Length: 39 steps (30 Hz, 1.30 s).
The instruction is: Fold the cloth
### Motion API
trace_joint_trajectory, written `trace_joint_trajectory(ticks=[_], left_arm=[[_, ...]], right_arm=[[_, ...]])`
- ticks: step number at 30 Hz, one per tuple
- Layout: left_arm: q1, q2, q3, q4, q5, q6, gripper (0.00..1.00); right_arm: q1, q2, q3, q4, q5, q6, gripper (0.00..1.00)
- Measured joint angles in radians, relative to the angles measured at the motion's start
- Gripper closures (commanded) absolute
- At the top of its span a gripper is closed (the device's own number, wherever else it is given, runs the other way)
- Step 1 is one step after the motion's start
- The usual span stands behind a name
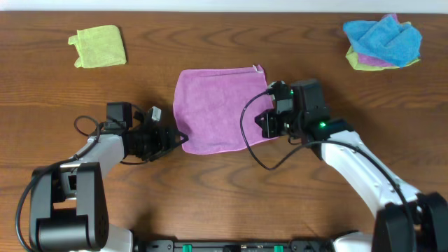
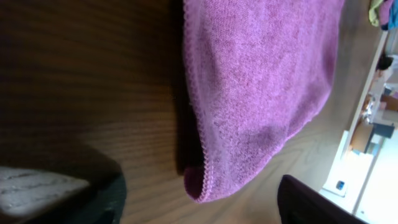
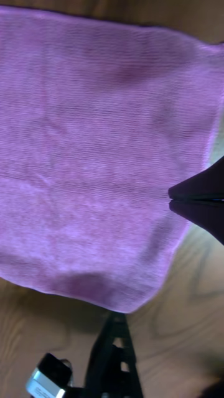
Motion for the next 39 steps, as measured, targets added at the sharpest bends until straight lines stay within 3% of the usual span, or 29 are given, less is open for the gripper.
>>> trace_joint_trajectory(ticks=[8, 16, 29, 39], left_arm=[[-0.03, 0.0, 0.0, 0.045, -0.048, 0.004, 0.35], [-0.101, 0.0, 0.0, 0.146, -0.069, -0.005, 0.35], [-0.14, 0.001, 0.0, 0.132, -0.077, -0.027, 0.31], [-0.177, 0.001, 0.0, 0.129, -0.077, -0.031, 0.28]], right_arm=[[0.0, 0.14, 0.063, 0.034, -0.002, 0.023, 0.98], [0.0, 0.166, 0.127, -0.059, 0.042, 0.023, 0.98], [0.0, 0.166, 0.127, -0.19, 0.168, -0.014, 0.98], [0.0, 0.237, 0.128, -0.198, 0.225, -0.043, 0.98]])
